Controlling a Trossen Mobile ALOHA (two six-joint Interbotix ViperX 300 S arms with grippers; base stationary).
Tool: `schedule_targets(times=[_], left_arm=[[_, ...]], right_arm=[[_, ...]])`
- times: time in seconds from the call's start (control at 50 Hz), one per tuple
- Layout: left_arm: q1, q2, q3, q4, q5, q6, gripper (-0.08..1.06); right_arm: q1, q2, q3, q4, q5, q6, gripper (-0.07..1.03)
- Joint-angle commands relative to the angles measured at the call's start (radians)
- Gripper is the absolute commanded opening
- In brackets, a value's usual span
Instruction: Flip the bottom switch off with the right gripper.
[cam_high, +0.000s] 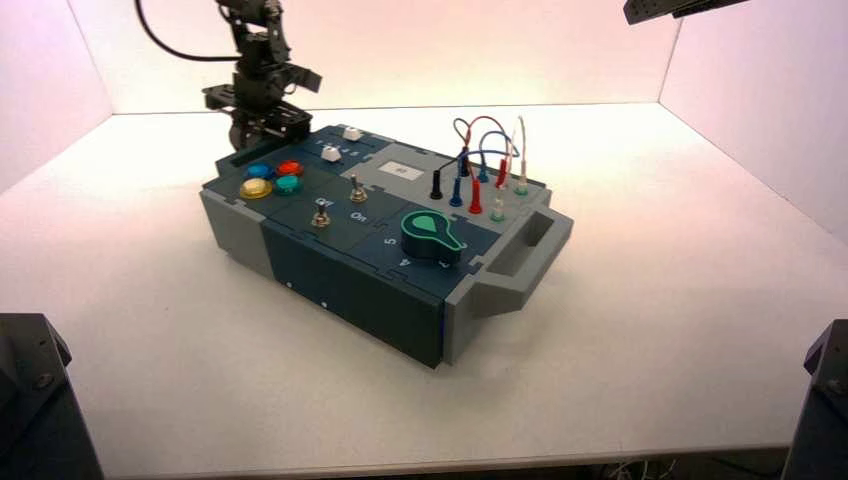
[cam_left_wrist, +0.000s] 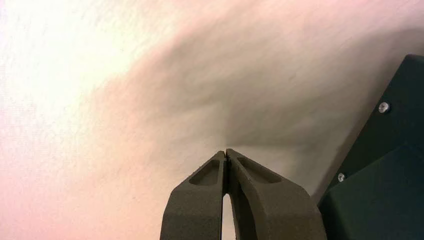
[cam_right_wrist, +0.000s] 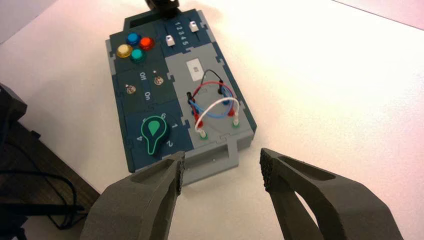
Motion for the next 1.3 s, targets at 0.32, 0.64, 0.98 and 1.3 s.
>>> schedule_targets(times=[0.32,0.64,0.98,1.3], left_arm=[[0.034,-0.103,-0.038,0.043,0.055,-0.037,-0.03],[0.153,-0.325,-0.048,0.048,0.057,-0.055,-0.03],[0.055,-0.52,0.109,-0.011,0.175,-0.066,-0.03],[-0.078,-0.686,0.416,-0.011,0.202,-0.121,-0.03]], right_arm=[[0.002,0.008,-0.014,0.0,-0.002,0.003,0.78],[0.002,0.049,-0.021,0.003,0.015,0.003,0.78],[0.0,0.201,-0.052,0.029,0.098,0.012,0.75],[0.005,0.244,-0.067,0.066,0.17,0.006,0.73]])
